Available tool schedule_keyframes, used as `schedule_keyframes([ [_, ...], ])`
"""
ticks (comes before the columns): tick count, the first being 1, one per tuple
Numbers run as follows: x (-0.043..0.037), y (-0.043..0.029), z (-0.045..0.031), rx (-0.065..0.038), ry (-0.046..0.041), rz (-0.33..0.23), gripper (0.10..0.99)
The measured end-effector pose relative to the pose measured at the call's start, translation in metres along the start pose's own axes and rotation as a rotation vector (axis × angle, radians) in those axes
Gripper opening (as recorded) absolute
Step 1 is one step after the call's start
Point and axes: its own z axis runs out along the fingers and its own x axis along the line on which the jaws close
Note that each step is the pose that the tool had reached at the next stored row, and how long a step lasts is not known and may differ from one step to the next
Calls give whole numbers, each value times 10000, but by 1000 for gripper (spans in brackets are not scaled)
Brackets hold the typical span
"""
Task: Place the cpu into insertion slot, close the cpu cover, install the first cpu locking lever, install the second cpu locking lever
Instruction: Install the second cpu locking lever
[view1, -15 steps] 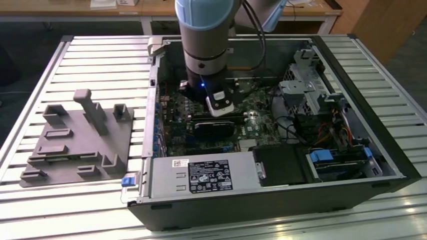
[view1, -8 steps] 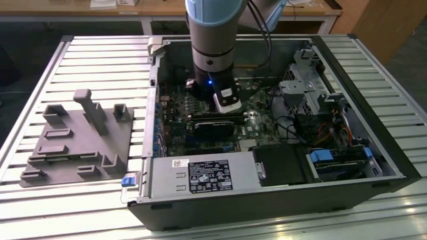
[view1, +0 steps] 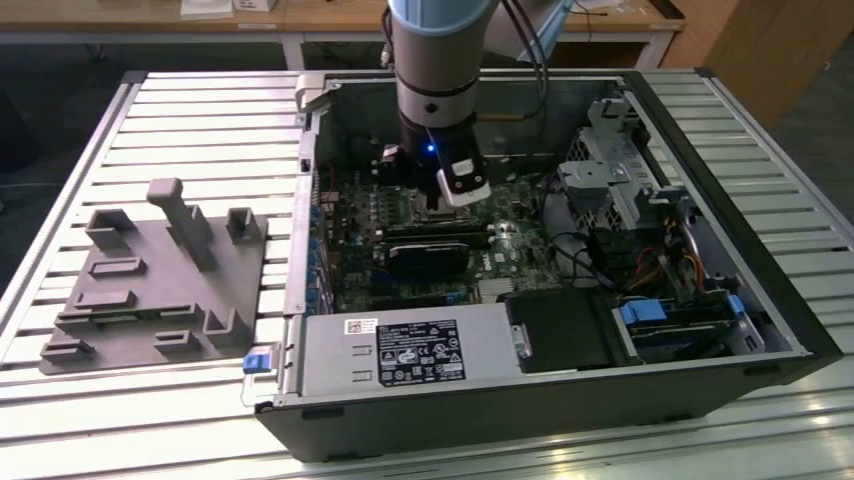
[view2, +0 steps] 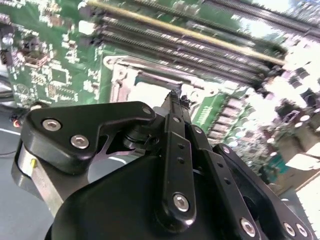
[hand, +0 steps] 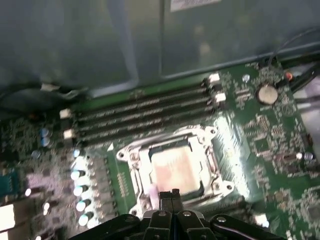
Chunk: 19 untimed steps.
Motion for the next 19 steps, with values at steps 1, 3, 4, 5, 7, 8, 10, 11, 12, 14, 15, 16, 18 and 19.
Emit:
schedule_keyframes([
  [1, -14, 25, 6, 8, -2, 0, 106],
  [3, -44, 76, 16, 26, -7, -1, 106],
  [4, -58, 101, 21, 36, -9, -2, 106],
  [5, -74, 123, 26, 46, -12, -3, 106],
  [7, -90, 149, 31, 72, -19, -5, 106],
  [8, -91, 152, 32, 78, -21, -4, 106],
  [10, -93, 154, 33, 107, -30, -5, 106],
  [11, -95, 155, 32, 140, -37, -9, 106],
  [12, -96, 155, 33, 161, -43, -10, 106],
  [14, -98, 155, 33, 175, -47, -13, 106],
  [15, -99, 156, 33, 176, -48, -12, 106],
  [16, -100, 156, 33, 177, -48, -12, 106],
  [18, -101, 157, 33, 177, -48, -12, 106],
  [19, -101, 156, 33, 177, -47, -12, 106],
])
